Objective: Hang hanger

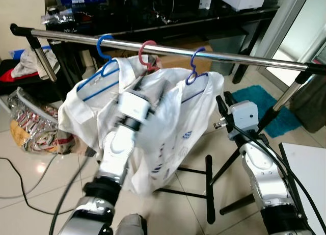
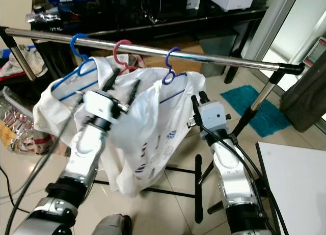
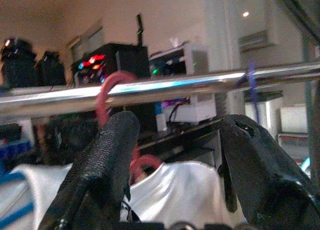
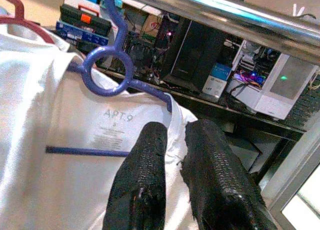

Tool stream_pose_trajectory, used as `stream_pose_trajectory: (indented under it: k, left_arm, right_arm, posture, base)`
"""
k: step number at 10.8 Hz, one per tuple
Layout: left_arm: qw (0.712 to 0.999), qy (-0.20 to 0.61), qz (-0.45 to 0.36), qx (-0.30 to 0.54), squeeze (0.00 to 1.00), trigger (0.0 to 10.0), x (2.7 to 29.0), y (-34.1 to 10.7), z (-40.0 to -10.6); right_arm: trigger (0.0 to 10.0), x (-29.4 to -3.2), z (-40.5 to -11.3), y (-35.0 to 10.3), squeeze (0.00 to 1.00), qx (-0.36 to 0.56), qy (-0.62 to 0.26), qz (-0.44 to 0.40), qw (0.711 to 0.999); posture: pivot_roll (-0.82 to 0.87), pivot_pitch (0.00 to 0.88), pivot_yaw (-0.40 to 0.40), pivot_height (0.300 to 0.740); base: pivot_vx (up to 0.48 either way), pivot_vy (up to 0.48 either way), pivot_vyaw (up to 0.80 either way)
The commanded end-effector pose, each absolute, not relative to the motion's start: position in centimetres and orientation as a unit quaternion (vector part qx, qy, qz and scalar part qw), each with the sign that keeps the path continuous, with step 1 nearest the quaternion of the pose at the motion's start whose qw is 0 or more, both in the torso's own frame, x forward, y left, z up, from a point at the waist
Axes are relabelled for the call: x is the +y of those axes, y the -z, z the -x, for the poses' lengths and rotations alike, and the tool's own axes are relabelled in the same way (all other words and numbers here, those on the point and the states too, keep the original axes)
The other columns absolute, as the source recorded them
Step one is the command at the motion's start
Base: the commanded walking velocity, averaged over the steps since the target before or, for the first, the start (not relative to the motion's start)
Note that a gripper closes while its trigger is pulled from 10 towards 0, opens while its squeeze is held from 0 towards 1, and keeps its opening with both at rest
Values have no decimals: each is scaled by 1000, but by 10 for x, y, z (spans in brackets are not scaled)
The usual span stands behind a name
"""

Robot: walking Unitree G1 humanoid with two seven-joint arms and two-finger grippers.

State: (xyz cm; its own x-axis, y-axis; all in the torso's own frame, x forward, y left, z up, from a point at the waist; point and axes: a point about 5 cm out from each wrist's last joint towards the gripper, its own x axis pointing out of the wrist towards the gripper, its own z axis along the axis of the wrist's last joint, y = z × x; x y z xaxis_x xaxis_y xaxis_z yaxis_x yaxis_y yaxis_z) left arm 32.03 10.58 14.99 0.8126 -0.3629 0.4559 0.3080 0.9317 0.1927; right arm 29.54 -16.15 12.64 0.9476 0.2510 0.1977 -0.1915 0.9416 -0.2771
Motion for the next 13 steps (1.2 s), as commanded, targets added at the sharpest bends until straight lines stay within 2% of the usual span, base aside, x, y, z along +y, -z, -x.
stream_pose_trajectory:
  k: [1,2,3,4,6,7,11,13]
  left_arm:
    - [958,166,-47,-229,0,10000,112,-144,-319]
    - [968,152,-35,-194,0,10000,122,-137,-321]
    - [976,175,-25,-129,0,10000,124,-122,-325]
    - [972,216,-28,-92,0,10000,117,-114,-326]
    - [950,304,-41,-50,0,10000,101,-106,-325]
    - [929,365,-61,-23,0,10000,91,-99,-321]
    - [910,408,-78,-2,0,10000,80,-96,-322]
    - [915,395,-82,-20,0,10000,81,-98,-321]
  right_arm:
    - [6392,-165,-297,-130,0,-123,-115,128,977]
    - [10000,-167,-298,-130,0,-120,-114,129,978]
    - [10000,-166,-298,-129,0,-119,-116,127,978]
    - [10000,-163,-299,-129,0,-120,-119,125,978]
    - [10000,-161,-299,-131,0,-122,-124,124,977]
    - [10000,-162,-299,-132,0,-124,-122,125,977]
    - [10000,-166,-298,-132,0,-124,-110,132,977]
    - [10000,-180,-297,-137,0,-127,-94,116,981]
  posture:
    - [203,13,-10,740]
    - [209,14,-12,740]
    - [213,13,-16,740]
    - [215,12,-19,740]
    - [212,13,-20,740]
    - [212,13,-20,740]
    - [188,14,-22,740]
    - [187,14,-20,740]
  base:
    - [0,0,0]
    - [0,0,0]
    - [0,0,0]
    - [0,0,0]
    - [0,0,0]
    - [0,0,0]
    - [0,0,0]
    - [0,0,0]
